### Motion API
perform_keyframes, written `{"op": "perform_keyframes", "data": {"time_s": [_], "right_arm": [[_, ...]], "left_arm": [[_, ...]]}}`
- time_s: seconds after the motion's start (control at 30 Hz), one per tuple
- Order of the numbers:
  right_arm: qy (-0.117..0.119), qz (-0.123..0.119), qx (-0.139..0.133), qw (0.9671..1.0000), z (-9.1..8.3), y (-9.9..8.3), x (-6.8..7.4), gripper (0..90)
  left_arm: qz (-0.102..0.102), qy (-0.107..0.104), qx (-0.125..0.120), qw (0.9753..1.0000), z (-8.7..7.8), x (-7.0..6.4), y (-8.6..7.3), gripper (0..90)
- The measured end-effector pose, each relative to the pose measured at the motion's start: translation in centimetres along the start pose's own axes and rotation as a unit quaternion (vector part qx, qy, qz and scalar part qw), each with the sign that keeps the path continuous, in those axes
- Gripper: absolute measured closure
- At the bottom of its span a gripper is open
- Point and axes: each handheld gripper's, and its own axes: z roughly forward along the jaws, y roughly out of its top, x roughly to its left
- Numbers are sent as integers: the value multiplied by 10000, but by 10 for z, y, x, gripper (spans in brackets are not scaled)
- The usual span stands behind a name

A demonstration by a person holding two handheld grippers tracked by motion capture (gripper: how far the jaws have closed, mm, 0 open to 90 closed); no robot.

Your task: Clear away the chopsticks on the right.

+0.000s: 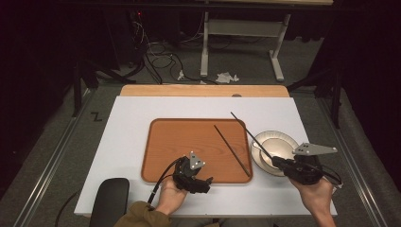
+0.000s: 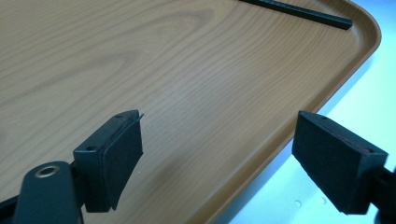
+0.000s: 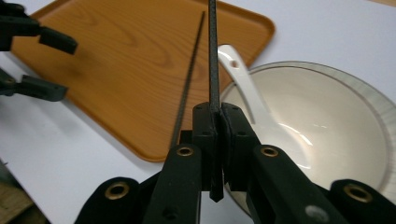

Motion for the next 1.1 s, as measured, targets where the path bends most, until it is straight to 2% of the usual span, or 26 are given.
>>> {"op": "perform_keyframes", "data": {"time_s": [0.1, 0.13, 0.17, 0.2, 0.37, 0.4, 0.5, 0.53, 0.87, 1.1], "right_arm": [[35, -41, 87, 9999, 4, 0, 8, 863], [63, -152, 164, 9997, 10, -1, 15, 863], [63, -152, 164, 9997, 10, -1, 15, 863], [90, -192, 281, 9994, 17, -2, 23, 863], [170, -210, 488, 9984, 33, -3, 32, 863], [209, -277, 616, 9975, 43, -2, 38, 862], [179, -365, 814, 9958, 53, -2, 44, 863], [200, -433, 932, 9945, 62, -1, 50, 862], [161, -366, 1186, 9921, 82, -1, 53, 859], [154, -504, 1340, 9896, 95, -2, 55, 855]], "left_arm": [[29, -13, 0, 10000, 1, -1, 1, 165], [51, -15, -3, 10000, 1, -1, 1, 165], [58, -29, -2, 10000, 1, -1, 2, 165], [60, -32, -8, 10000, 1, -1, 2, 165], [32, -25, -30, 10000, 1, 0, 3, 165], [33, -13, -31, 10000, 0, 0, 3, 165], [34, -6, -34, 10000, -1, 0, 2, 165], [30, -4, -25, 10000, -1, 0, 2, 165], [59, 7, 7, 10000, -1, 0, 1, 165], [18, 47, 22, 10000, -2, 1, -1, 165]]}}
